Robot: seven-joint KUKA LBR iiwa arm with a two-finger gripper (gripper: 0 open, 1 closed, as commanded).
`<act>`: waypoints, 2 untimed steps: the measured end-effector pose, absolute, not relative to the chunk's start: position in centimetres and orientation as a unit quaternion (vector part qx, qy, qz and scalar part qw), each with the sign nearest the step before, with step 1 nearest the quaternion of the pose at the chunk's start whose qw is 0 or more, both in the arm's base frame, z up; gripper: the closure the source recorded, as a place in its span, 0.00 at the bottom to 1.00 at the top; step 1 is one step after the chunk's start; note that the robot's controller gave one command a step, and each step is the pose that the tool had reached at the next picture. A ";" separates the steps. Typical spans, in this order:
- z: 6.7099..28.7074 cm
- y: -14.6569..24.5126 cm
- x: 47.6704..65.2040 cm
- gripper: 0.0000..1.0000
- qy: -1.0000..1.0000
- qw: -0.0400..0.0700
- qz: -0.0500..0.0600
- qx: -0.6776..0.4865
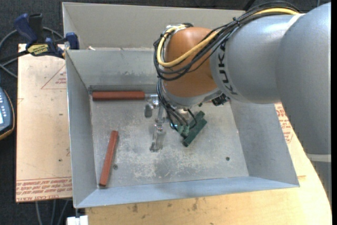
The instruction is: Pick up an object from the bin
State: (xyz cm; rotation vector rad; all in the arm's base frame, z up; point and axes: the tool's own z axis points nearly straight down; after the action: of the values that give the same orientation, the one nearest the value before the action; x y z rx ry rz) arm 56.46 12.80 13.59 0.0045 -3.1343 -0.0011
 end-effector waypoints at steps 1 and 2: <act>6.9 21.7 55.2 0.00 -0.978 0.000 -0.002 0.209; 10.1 23.9 54.1 0.00 -0.933 -0.002 -0.001 0.361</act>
Offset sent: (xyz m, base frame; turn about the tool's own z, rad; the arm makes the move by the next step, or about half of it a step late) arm -0.0117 0.0856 -0.0659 -0.4163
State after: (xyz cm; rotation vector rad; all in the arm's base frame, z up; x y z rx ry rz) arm 54.06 23.89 10.08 1.1345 -2.9347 -0.0040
